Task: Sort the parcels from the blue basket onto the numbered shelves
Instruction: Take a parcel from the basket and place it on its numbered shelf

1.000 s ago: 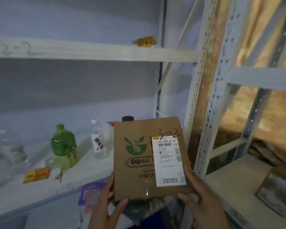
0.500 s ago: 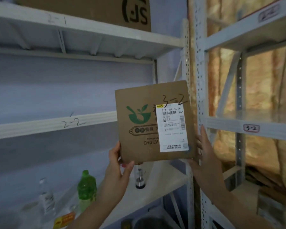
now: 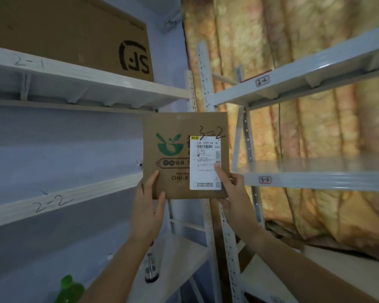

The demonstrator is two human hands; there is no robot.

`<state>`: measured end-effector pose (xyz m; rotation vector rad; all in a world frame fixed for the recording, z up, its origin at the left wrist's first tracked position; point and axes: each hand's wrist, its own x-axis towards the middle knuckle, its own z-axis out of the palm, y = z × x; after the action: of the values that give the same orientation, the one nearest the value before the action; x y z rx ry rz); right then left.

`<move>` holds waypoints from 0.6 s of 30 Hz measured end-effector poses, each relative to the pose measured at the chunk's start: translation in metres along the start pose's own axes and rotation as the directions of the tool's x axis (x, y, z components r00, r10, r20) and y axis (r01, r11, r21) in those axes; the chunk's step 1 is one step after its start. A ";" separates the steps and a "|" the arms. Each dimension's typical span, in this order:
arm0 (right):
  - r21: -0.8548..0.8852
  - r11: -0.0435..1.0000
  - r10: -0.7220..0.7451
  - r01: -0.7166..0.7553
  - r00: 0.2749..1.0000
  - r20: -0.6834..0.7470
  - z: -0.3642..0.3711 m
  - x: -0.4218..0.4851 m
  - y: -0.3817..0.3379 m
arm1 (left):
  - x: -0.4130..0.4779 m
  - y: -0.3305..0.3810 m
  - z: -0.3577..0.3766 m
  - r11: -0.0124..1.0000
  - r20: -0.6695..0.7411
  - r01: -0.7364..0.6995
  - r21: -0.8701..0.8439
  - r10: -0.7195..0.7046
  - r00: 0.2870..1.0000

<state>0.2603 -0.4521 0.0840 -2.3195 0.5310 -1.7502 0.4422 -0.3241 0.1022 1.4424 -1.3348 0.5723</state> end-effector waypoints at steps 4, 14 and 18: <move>-0.137 0.990 0.010 -0.017 0.999 -0.047 -0.026 -0.010 -0.001 | -0.001 0.013 0.016 0.998 0.028 -0.027 -0.065 0.029 0.999; -0.424 0.901 0.045 -0.091 0.992 -0.118 -0.135 -0.025 -0.004 | 0.006 0.078 0.080 0.956 0.080 -0.088 -0.278 0.114 0.990; -0.444 0.882 0.104 -0.159 0.984 -0.144 -0.166 -0.014 -0.004 | 0.025 0.099 0.104 0.946 0.084 -0.147 -0.288 0.178 0.980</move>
<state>0.0986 -0.4326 0.1203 -2.3966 1.2092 -1.8603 0.3277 -0.4112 0.1243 1.1509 -1.5641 0.3943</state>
